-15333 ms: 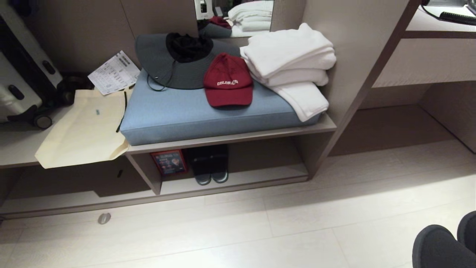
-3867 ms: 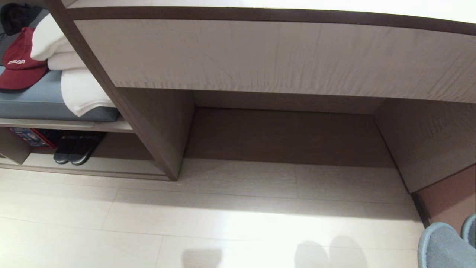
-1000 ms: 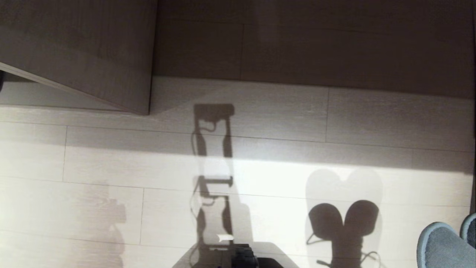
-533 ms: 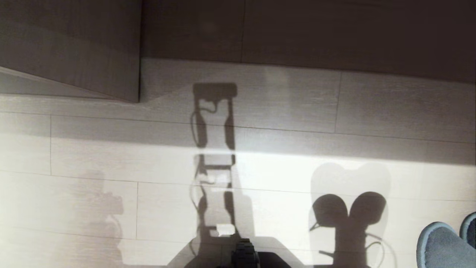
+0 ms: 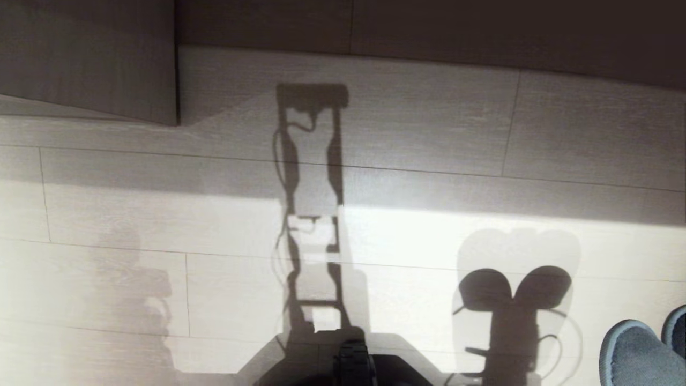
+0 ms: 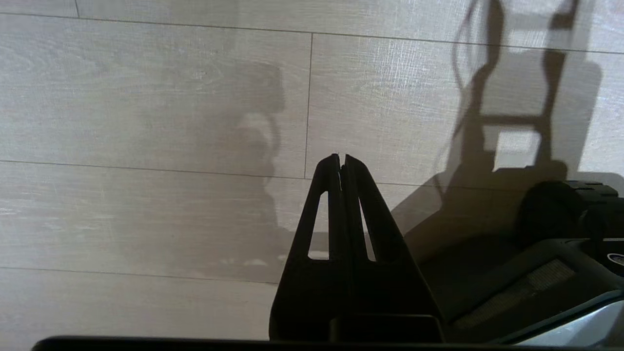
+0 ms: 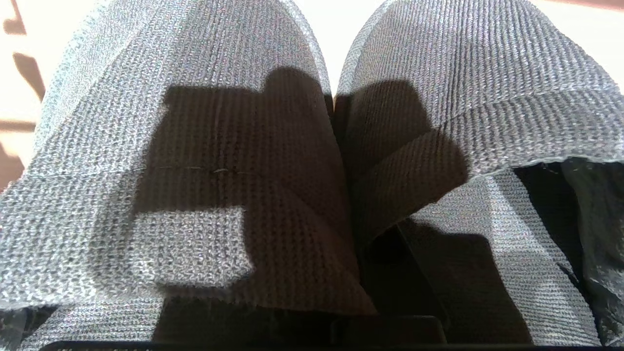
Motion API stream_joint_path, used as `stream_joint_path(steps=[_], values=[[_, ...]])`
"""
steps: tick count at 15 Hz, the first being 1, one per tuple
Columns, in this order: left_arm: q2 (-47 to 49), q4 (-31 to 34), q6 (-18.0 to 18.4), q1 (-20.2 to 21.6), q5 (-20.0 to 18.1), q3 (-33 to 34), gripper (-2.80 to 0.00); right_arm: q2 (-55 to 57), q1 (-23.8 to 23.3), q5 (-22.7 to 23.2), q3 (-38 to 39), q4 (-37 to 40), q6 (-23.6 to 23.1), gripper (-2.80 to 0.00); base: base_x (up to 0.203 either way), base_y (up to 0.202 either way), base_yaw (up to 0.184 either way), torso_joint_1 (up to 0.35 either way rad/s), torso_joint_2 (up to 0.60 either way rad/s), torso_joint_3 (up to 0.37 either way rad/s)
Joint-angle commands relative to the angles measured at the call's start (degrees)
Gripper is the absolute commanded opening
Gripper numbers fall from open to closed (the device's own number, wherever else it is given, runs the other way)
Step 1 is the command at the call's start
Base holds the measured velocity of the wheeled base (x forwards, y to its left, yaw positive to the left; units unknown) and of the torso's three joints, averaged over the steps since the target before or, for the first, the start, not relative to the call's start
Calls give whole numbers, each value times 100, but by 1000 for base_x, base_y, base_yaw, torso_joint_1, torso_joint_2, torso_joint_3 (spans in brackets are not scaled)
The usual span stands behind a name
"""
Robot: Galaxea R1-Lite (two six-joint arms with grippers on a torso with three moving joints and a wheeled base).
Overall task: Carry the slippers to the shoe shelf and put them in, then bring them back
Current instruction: Place the slippers on the floor
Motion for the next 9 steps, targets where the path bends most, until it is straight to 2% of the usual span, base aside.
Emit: stream_joint_path(steps=[1, 9], values=[[0, 1, -2, 0, 3, 9, -280, -24, 0, 0, 7, -4, 2, -280, 0, 0, 0, 2, 6, -117], [0, 1, -11, 0, 3, 9, -280, -24, -8, 8, 11, -40, -68, -280, 0, 0, 0, 1, 0, -10]])
